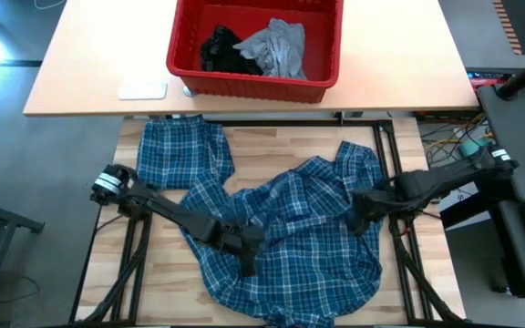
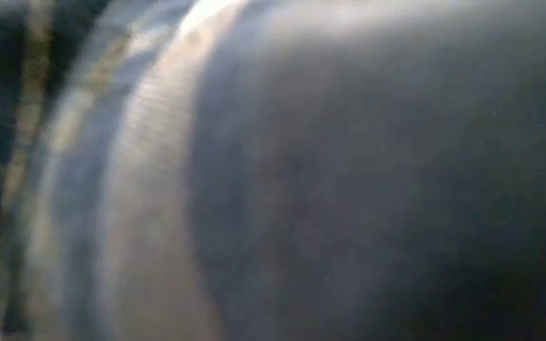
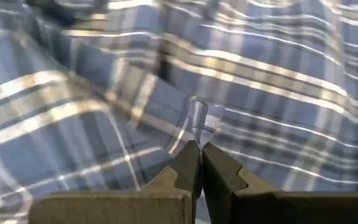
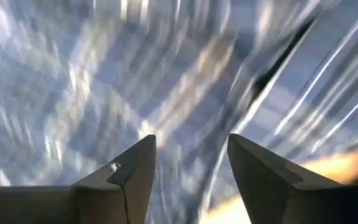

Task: Fold Laundry from Bin
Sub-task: Fold the blue patterned long sleeve shirt

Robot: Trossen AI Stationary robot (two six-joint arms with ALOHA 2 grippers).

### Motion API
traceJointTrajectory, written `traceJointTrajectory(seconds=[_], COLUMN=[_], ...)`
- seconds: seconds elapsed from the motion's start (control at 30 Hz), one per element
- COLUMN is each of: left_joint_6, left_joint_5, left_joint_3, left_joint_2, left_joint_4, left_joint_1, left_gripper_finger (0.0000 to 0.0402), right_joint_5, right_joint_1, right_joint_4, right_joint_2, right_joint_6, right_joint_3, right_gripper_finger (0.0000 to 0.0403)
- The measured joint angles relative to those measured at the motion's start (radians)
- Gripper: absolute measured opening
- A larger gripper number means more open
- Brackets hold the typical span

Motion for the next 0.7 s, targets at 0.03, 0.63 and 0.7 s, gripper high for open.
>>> traceJointTrajectory(seconds=[0.03,0.63,0.7], left_joint_6=[0.0,0.003,-0.005], left_joint_5=[0.001,0.063,0.064], left_joint_3=[0.0,0.081,0.08], left_joint_2=[0.015,0.092,0.092], left_joint_4=[0.026,-0.081,-0.088], left_joint_1=[-0.01,-0.029,-0.028], left_gripper_finger=[0.0,0.0,0.0], right_joint_5=[0.08,0.242,0.261], right_joint_1=[-0.007,-0.588,-0.562], right_joint_4=[-0.006,-0.061,-0.078], right_joint_2=[-0.016,0.492,0.57], right_joint_6=[0.025,-0.862,-0.867], right_joint_3=[0.001,0.203,0.232], right_gripper_finger=[0.0194,0.0235,0.0252])
